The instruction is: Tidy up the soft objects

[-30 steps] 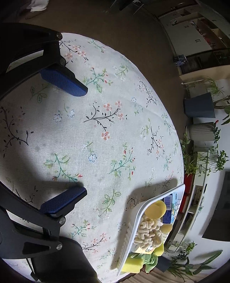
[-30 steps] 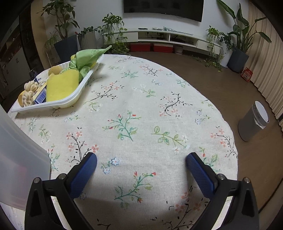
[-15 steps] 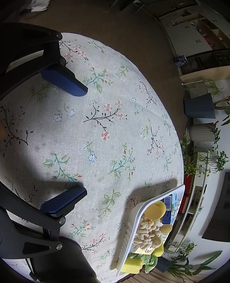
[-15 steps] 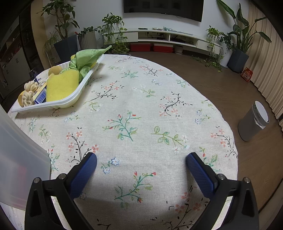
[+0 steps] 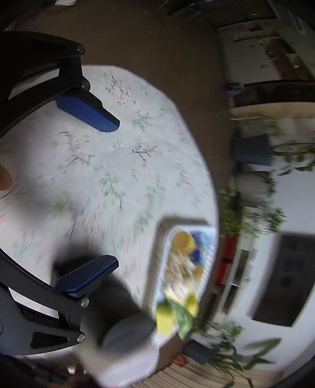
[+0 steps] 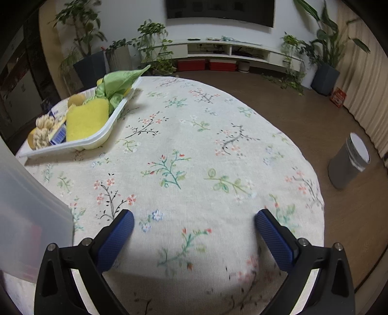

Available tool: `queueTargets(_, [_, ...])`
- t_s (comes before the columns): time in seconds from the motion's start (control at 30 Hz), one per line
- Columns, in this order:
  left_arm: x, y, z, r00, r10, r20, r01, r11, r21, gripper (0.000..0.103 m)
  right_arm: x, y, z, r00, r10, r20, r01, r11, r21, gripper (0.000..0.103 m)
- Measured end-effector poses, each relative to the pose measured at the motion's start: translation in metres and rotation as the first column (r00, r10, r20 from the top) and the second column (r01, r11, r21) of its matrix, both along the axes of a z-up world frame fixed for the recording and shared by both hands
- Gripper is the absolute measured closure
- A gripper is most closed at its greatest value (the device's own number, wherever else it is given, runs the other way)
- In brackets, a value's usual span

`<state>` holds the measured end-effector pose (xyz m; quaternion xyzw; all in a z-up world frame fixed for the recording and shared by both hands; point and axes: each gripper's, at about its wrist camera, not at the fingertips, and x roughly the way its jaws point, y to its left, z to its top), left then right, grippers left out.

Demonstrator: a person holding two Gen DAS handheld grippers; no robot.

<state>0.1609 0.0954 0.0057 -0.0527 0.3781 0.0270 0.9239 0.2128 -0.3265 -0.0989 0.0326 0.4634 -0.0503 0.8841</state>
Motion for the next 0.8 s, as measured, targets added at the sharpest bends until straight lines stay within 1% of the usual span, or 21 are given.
queueTargets(0.03, [-0.012,-0.004,0.007,1.000,0.003,0.023,-0.002,1.000,-0.010,0.000,-0.005,-0.001,0.006,1.000,-0.005,0.022,0.005,1.000,0.019,0.000])
queueTargets(0.07, [-0.024,-0.010,0.013,0.999,0.003,0.045,-0.003,1.000,-0.017,0.000,-0.015,-0.001,0.015,0.998,-0.010,0.062,0.009,1.000,0.027,0.000])
queueTargets(0.13, [-0.039,-0.021,0.020,0.998,0.003,0.065,-0.002,1.000,-0.005,0.000,-0.029,0.003,0.030,0.993,-0.013,0.118,0.011,1.000,0.016,0.000])
queueTargets(0.17, [-0.046,-0.029,0.022,0.998,-0.003,0.060,0.002,1.000,0.010,0.000,-0.037,0.005,0.036,0.991,-0.014,0.135,0.013,1.000,0.014,0.000])
queueTargets(0.3, [-0.054,-0.048,0.025,0.999,-0.035,0.034,0.034,0.999,0.034,0.000,-0.070,0.015,0.052,0.983,-0.025,0.184,0.018,0.999,0.039,0.000])
queueTargets(0.37, [-0.054,-0.055,0.024,0.999,-0.039,-0.001,0.039,0.999,0.014,0.000,-0.081,0.021,0.055,0.982,-0.021,0.187,0.013,0.999,0.045,0.000])
queueTargets(0.43, [-0.060,-0.058,0.024,0.998,-0.055,0.006,0.055,0.998,0.002,0.000,-0.087,0.026,0.057,0.983,-0.015,0.185,0.005,0.998,0.057,0.000])
queueTargets(0.5, [-0.062,-0.063,0.025,0.998,-0.060,0.005,0.060,0.998,0.018,0.000,-0.090,0.030,0.058,0.983,-0.011,0.184,0.001,0.998,0.057,0.000])
queueTargets(0.57, [-0.064,-0.065,0.028,0.998,-0.069,0.007,0.069,0.997,0.019,0.000,-0.092,0.030,0.061,0.982,-0.015,0.187,0.004,0.998,0.060,0.000])
queueTargets(0.8, [-0.068,-0.068,0.034,0.998,-0.057,0.013,0.056,0.997,0.049,0.000,-0.100,0.039,0.076,0.978,-0.002,0.210,-0.008,0.999,0.048,0.000])
